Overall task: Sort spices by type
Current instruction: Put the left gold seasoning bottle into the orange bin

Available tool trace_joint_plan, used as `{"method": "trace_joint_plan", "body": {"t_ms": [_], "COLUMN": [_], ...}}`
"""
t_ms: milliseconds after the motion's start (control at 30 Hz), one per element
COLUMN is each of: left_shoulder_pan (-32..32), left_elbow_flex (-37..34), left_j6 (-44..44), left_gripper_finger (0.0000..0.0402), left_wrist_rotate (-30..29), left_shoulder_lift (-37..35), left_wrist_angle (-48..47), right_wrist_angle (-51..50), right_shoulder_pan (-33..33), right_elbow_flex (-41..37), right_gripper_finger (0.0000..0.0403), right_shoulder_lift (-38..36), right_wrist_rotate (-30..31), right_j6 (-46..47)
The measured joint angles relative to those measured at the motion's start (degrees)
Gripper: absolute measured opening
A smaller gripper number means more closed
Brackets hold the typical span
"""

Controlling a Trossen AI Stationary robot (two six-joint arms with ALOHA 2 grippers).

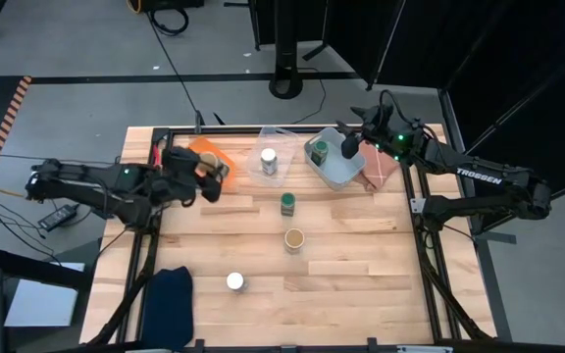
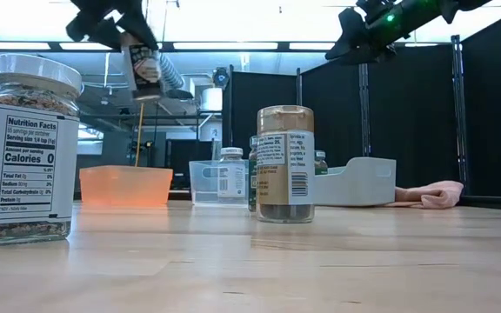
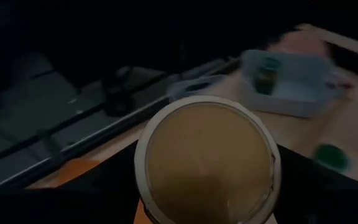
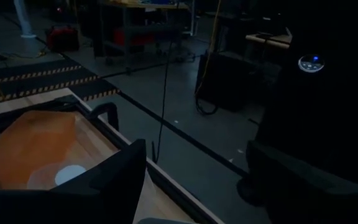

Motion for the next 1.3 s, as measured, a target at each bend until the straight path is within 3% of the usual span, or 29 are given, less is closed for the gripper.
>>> {"method": "trace_joint_plan", "body": {"t_ms": [200, 600, 1300], "left_shoulder_pan": [6.04, 14.8, 27.46], "left_elbow_flex": [0.0, -3.64, -26.67], "left_j6": [-3.01, -2.58, -2.46], "left_gripper_finger": [0.0274, 0.0274, 0.0274], "left_wrist_rotate": [-3.46, -3.62, 8.91], "left_shoulder_lift": [-0.83, -0.75, -0.71], "left_wrist_angle": [-4.61, -2.64, 26.44], "right_wrist_angle": [-0.01, -0.03, -0.76], "right_shoulder_pan": [0.01, 0.01, 0.01], "right_elbow_flex": [-0.01, -0.01, -0.01], "right_gripper_finger": [0.0284, 0.0284, 0.0284], "right_shoulder_lift": [0.0, 0.0, 0.0], "right_wrist_rotate": [0.02, 0.02, 0.02], "right_j6": [2.33, 2.77, 2.77]}}
